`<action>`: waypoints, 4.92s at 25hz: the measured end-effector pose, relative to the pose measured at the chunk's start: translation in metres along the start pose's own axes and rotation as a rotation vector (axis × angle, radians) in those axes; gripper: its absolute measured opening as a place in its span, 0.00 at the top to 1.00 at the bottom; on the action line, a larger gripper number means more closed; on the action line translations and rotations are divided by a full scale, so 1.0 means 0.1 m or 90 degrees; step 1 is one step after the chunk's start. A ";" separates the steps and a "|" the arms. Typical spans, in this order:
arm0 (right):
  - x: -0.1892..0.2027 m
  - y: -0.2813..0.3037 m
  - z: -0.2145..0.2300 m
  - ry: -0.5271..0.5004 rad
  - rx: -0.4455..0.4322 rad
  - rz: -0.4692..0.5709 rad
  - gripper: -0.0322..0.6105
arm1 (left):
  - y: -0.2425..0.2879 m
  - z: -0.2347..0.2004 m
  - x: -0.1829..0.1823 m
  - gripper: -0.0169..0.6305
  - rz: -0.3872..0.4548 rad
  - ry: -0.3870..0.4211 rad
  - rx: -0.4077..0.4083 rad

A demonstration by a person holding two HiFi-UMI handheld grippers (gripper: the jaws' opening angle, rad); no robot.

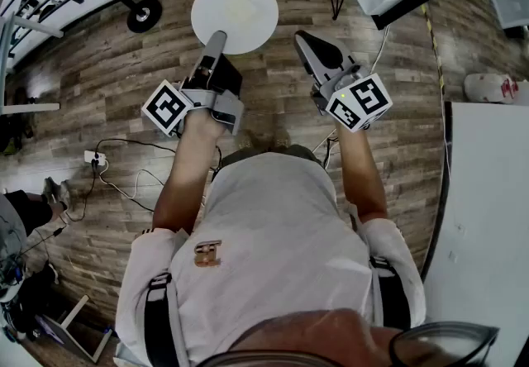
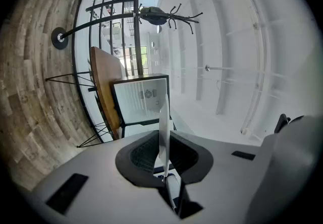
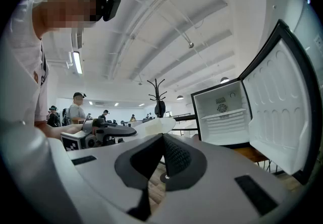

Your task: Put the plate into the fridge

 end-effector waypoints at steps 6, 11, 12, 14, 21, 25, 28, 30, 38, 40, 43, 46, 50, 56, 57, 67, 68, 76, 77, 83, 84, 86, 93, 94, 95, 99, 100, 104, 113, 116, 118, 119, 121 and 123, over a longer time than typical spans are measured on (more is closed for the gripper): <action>-0.04 0.03 -0.02 0.017 -0.014 0.011 0.90 | 0.01 0.01 -0.01 0.90 0.000 -0.002 0.009; -0.04 0.02 0.00 0.021 -0.005 0.024 0.90 | -0.01 -0.02 -0.05 0.90 0.003 -0.003 0.014; -0.04 0.02 -0.01 0.017 -0.003 0.025 0.90 | -0.01 -0.02 -0.07 0.90 0.004 -0.004 0.016; -0.05 0.01 -0.02 0.012 0.000 0.028 0.90 | -0.01 -0.02 -0.07 0.90 0.002 -0.006 0.021; -0.01 0.13 -0.13 -0.002 0.014 0.034 0.90 | 0.00 -0.07 -0.20 0.90 -0.018 -0.017 0.031; -0.03 0.40 -0.24 -0.007 0.033 0.027 0.90 | 0.00 -0.11 -0.53 0.90 -0.031 -0.031 0.037; 0.00 0.64 -0.31 -0.009 0.053 0.022 0.90 | -0.01 -0.23 -0.82 0.90 -0.042 -0.036 0.036; 0.03 0.72 -0.33 -0.011 0.064 0.018 0.90 | -0.01 -0.31 -0.91 0.90 -0.047 -0.045 0.030; 0.00 0.88 -0.17 -0.017 0.076 0.016 0.90 | 0.17 -0.34 -1.08 0.90 -0.050 -0.049 0.031; -0.02 0.92 -0.12 -0.020 0.072 0.019 0.90 | 0.24 -0.32 -1.10 0.90 -0.047 -0.044 0.033; -0.05 1.00 0.03 -0.022 0.064 0.026 0.90 | 0.40 -0.30 -1.13 0.90 -0.042 -0.035 0.034; -0.08 1.08 0.28 -0.018 0.054 0.034 0.90 | 0.64 -0.31 -1.13 0.90 -0.037 -0.027 0.033; -0.16 1.12 0.68 -0.023 0.045 0.041 0.90 | 1.02 -0.33 -1.09 0.90 -0.032 -0.016 0.028; -0.33 1.26 1.43 -0.048 0.041 0.038 0.90 | 1.78 -0.38 -1.08 0.90 -0.021 -0.001 0.017; -0.35 1.29 1.57 -0.051 0.040 0.037 0.90 | 1.93 -0.39 -1.08 0.90 -0.019 0.002 0.017; -0.44 1.54 2.76 -0.072 0.016 0.010 0.90 | 3.31 -0.55 -1.01 0.90 0.018 0.019 -0.001; -0.47 1.59 2.86 -0.069 0.014 0.010 0.90 | 3.45 -0.55 -1.02 0.90 0.021 0.019 -0.003; -0.55 1.59 3.44 -0.075 0.003 0.000 0.90 | 4.36 -0.55 -0.93 0.90 0.049 0.019 -0.008; -0.51 1.58 3.50 -0.076 0.005 -0.002 0.90 | 4.43 -0.59 -0.92 0.90 0.052 0.021 -0.008; -0.48 1.75 3.83 -0.063 0.016 -0.003 0.90 | 4.90 -0.70 -0.99 0.90 0.059 0.010 -0.018; -0.49 1.78 3.85 -0.063 0.015 -0.003 0.90 | 4.96 -0.71 -1.01 0.90 0.060 0.007 -0.022; -0.51 1.84 3.88 -0.060 0.015 -0.003 0.90 | 5.05 -0.71 -1.04 0.90 0.062 0.001 -0.026; -0.72 2.35 4.08 -0.075 0.032 -0.017 0.90 | 5.59 -0.70 -1.52 0.90 0.054 -0.010 -0.041; -0.72 2.40 4.10 -0.078 0.039 -0.018 0.90 | 5.64 -0.71 -1.56 0.90 0.048 -0.011 -0.039; -0.71 2.42 4.11 -0.079 0.047 -0.018 0.90 | 5.67 -0.73 -1.58 0.90 0.043 -0.011 -0.039; -0.64 2.42 4.08 -0.087 0.080 -0.012 0.90 | 5.69 -0.86 -1.57 0.90 0.024 -0.017 -0.047; -0.63 2.42 4.07 -0.089 0.087 -0.010 0.90 | 5.70 -0.87 -1.55 0.90 0.018 -0.019 -0.048; -0.55 2.45 3.98 -0.095 0.108 -0.006 0.90 | 5.77 -0.91 -1.55 0.90 -0.006 -0.012 -0.048; -0.57 2.67 4.13 -0.105 0.132 -0.018 0.90 | 6.19 -1.11 -1.61 0.90 -0.027 -0.021 -0.087; -0.66 2.73 4.26 -0.106 0.125 -0.021 0.90 | 6.40 -1.10 -1.66 0.90 -0.019 -0.022 -0.100; -0.69 2.74 4.28 -0.107 0.119 -0.022 0.90 | 6.48 -1.11 -1.65 0.90 -0.014 -0.027 -0.108; -0.70 2.75 4.29 -0.108 0.114 -0.023 0.90 | 6.51 -1.11 -1.65 0.90 -0.011 -0.032 -0.111; -0.73 2.78 4.31 -0.108 0.104 -0.024 0.90 | 6.59 -1.11 -1.67 0.90 -0.002 -0.042 -0.117; -0.75 2.78 4.34 -0.106 0.096 -0.025 0.90 | 6.67 -1.11 -1.67 0.90 0.008 -0.048 -0.125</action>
Point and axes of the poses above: the fingertips, and each gripper's own axes: y forward along the fingers, z to its right, x out of its underside, the point moved 1 cm from there along -y, backward along the fingers, and after that the axes turned 1 degree about -x, right-handed, at the moved point
